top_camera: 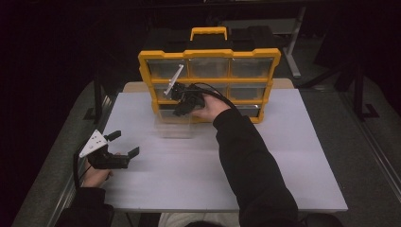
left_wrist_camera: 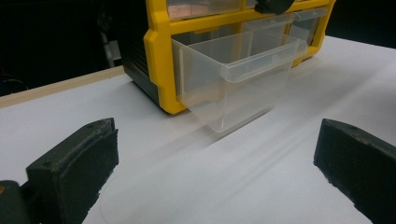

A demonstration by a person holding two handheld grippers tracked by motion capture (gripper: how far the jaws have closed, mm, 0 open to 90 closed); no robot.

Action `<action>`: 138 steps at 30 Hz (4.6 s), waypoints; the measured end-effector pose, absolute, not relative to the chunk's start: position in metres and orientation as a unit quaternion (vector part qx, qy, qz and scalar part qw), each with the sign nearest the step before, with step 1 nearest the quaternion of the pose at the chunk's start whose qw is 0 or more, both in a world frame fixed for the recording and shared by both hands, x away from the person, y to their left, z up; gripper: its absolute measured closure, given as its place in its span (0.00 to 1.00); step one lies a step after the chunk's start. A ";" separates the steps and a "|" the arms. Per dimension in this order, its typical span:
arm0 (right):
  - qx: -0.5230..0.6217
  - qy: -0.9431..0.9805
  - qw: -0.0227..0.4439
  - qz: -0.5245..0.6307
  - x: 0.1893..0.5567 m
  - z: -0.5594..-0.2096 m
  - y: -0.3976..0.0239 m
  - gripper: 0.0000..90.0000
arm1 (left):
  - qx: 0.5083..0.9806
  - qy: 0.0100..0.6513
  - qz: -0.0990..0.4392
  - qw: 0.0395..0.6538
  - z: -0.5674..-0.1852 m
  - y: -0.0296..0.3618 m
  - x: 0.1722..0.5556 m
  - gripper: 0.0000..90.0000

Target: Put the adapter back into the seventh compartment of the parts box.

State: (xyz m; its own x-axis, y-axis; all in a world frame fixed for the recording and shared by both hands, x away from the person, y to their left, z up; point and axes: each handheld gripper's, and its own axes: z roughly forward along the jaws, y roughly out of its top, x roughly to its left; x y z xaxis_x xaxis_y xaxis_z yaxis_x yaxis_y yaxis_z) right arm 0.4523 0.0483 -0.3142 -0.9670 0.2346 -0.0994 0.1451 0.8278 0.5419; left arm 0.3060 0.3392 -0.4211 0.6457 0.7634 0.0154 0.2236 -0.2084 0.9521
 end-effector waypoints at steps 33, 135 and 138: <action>0.128 0.945 0.057 0.295 0.448 -0.320 0.032 0.45 | 0.737 0.334 0.250 0.532 -0.421 0.338 0.305 0.00; 0.322 0.849 0.098 0.408 0.344 -0.396 -0.203 0.00 | 0.741 0.335 0.248 0.526 -0.423 0.336 0.305 0.00; 0.330 0.841 0.104 0.416 0.341 -0.400 -0.210 0.00 | 0.741 0.336 0.248 0.526 -0.423 0.336 0.305 0.00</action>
